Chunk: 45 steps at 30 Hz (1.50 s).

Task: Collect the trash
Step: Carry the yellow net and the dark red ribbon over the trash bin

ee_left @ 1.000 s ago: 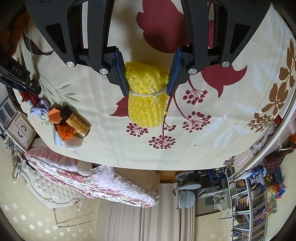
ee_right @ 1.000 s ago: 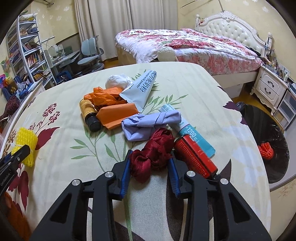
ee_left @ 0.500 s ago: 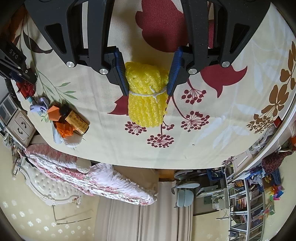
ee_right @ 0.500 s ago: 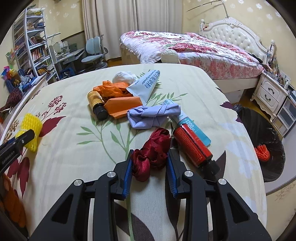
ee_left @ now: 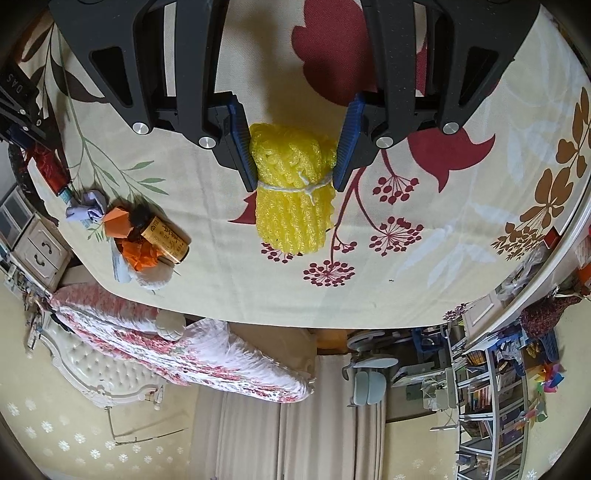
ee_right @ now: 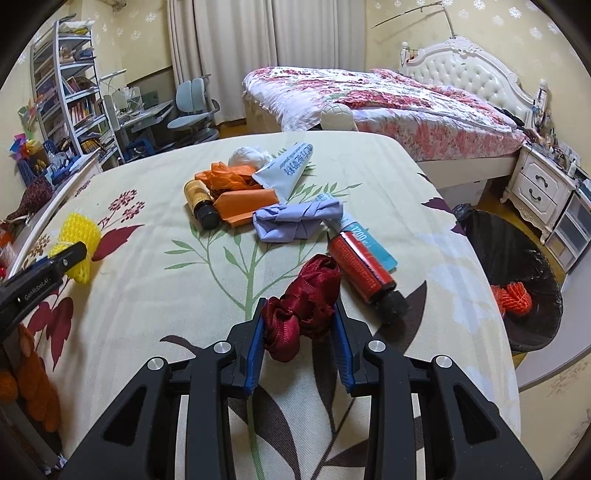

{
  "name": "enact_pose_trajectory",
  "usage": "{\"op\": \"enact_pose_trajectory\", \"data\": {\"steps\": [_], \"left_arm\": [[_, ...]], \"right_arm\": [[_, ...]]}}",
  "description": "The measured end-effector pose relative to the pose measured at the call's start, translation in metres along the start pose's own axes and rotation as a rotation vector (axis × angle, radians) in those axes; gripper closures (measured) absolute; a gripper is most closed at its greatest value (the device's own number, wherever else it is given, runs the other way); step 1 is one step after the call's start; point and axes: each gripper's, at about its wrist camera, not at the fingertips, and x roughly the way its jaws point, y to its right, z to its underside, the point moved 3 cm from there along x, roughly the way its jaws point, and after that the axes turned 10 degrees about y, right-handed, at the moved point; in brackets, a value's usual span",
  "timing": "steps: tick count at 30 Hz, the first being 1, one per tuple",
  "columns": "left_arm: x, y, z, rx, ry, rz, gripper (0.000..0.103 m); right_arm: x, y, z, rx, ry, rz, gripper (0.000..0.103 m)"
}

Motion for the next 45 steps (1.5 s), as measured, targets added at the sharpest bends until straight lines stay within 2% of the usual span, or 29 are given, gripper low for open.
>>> {"op": "enact_pose_trajectory", "data": {"steps": [7, 13, 22, 28, 36, 45], "left_arm": [[-0.007, 0.030, -0.005, 0.002, 0.008, 0.057, 0.063], [-0.015, 0.076, -0.016, 0.034, 0.032, 0.129, 0.063], [-0.020, 0.176, -0.030, 0.125, 0.060, 0.289, 0.063], [-0.012, 0.247, -0.027, 0.187, 0.045, 0.372, 0.062], [0.003, 0.326, -0.018, 0.265, 0.032, 0.424, 0.062], [0.026, 0.375, -0.001, 0.325, 0.002, 0.424, 0.062]], "right_arm": [[-0.017, 0.023, -0.010, 0.036, 0.046, 0.017, 0.070], [-0.037, 0.066, -0.024, 0.078, 0.119, 0.083, 0.070], [-0.050, 0.155, -0.040, 0.134, 0.176, 0.243, 0.070], [-0.038, 0.202, -0.039, 0.178, 0.164, 0.290, 0.069], [-0.020, 0.240, -0.036, 0.175, 0.143, 0.315, 0.069], [-0.005, 0.260, -0.034, 0.184, 0.132, 0.329, 0.069]]}}
